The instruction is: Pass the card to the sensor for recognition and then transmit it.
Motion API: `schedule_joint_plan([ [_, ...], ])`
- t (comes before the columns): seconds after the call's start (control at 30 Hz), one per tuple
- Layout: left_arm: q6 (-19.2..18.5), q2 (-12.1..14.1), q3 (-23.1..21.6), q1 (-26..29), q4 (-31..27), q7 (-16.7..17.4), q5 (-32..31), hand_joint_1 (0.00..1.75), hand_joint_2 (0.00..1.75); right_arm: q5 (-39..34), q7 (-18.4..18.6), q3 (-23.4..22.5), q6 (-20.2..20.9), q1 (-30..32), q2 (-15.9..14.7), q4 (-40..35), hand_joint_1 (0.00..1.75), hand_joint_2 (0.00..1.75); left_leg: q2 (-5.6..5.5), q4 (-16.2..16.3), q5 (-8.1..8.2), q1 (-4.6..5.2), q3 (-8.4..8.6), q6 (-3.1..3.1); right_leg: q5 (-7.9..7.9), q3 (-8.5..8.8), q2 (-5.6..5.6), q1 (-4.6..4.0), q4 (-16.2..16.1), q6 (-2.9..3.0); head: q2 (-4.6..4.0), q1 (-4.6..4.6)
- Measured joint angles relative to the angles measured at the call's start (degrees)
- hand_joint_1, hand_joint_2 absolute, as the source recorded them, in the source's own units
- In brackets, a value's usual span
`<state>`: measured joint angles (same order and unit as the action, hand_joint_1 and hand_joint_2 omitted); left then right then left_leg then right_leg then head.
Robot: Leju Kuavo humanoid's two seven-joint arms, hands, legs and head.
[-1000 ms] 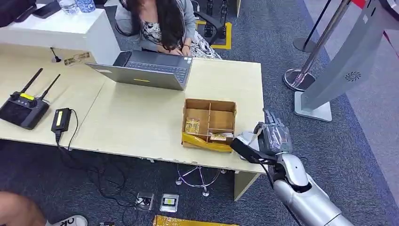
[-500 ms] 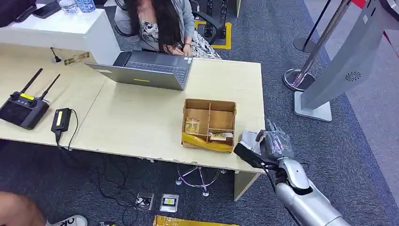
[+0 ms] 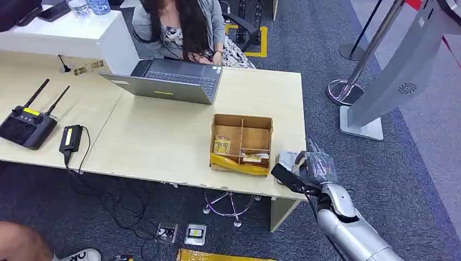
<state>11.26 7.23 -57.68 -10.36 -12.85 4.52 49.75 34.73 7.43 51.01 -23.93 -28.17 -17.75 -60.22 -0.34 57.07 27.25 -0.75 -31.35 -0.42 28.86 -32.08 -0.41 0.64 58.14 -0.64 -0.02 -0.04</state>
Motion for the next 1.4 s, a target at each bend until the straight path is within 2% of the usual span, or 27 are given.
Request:
schedule_joint_plan([
  [0.3, -0.1, 0.0, 0.0, 0.0, 0.0, 0.0, 0.0, 0.00, 0.00, -0.7, 0.2, 0.2, -1.1, -1.0, 0.7, 1.3, 1.75, 1.75, 0.00, 0.0, 0.00, 0.00, 0.01, 0.00, -0.02, 0.01, 0.00, 0.00, 0.0, 0.01, 0.00, 0.00],
  [0.7, -0.2, 0.0, 0.0, 0.0, 0.0, 0.1, -0.2, 0.00, 0.00, 1.4, 3.7, 0.2, -2.4, -4.6, 0.2, -1.2, 1.75, 1.75, 0.03, 0.0, 0.00, 0.01, -0.02, 0.00, -0.02, -0.03, 0.05, 0.01, 0.0, 0.01, 0.00, 0.00],
  [0.9, -0.6, 0.0, 0.0, -0.2, 0.0, 0.2, -0.3, 0.00, 0.00, 4.4, 4.9, -0.7, 0.4, -9.0, -0.6, -5.0, 1.75, 1.75, 0.15, 0.0, 0.00, 0.01, 0.00, 0.00, -0.04, -0.04, 0.12, 0.01, 0.0, 0.02, 0.00, 0.00],
  [1.1, -0.6, -0.1, 0.0, -0.4, 0.0, 0.4, -0.4, 0.00, 0.00, 6.5, 5.4, -0.8, 1.7, -10.6, -0.6, -7.5, 1.75, 1.75, 0.14, 0.0, 0.00, 0.01, -0.02, 0.00, -0.04, -0.03, 0.11, 0.01, 0.0, 0.02, 0.00, 0.00],
  [1.4, -0.9, -0.2, 0.0, -1.0, 0.0, 0.9, -0.6, 0.00, 0.00, 8.5, 4.3, -0.6, 2.3, -11.6, 1.3, -8.5, 1.75, 1.75, 0.14, 0.0, 0.00, 0.01, -0.04, 0.00, -0.04, -0.04, 0.10, 0.00, 0.0, 0.02, 0.00, 0.00],
])
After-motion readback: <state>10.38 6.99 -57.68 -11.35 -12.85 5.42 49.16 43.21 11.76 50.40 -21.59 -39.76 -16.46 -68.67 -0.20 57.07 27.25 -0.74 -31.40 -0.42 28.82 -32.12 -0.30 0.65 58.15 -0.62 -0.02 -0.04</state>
